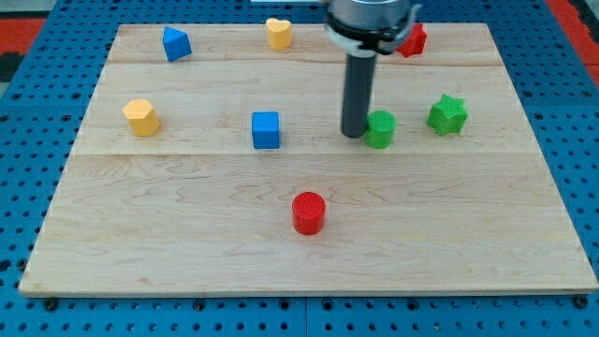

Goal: Push the green circle towards bottom right

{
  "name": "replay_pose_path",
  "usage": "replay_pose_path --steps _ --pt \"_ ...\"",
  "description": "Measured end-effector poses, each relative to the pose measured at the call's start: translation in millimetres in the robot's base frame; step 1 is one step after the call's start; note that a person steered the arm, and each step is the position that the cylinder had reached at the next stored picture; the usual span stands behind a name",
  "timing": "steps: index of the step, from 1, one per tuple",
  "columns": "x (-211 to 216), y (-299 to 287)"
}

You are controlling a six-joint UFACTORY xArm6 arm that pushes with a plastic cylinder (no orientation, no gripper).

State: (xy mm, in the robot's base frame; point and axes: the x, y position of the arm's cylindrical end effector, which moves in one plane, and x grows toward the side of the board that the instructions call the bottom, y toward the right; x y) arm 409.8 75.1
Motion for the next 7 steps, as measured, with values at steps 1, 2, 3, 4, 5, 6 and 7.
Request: replay_pose_path --steps 1,2,3,4,5,6,7 --pt "-22 7" --pt "-33 6" --pt "-14 34" --pt "52 77" --pt "37 115" --pt "56 152" --pt "103 132"
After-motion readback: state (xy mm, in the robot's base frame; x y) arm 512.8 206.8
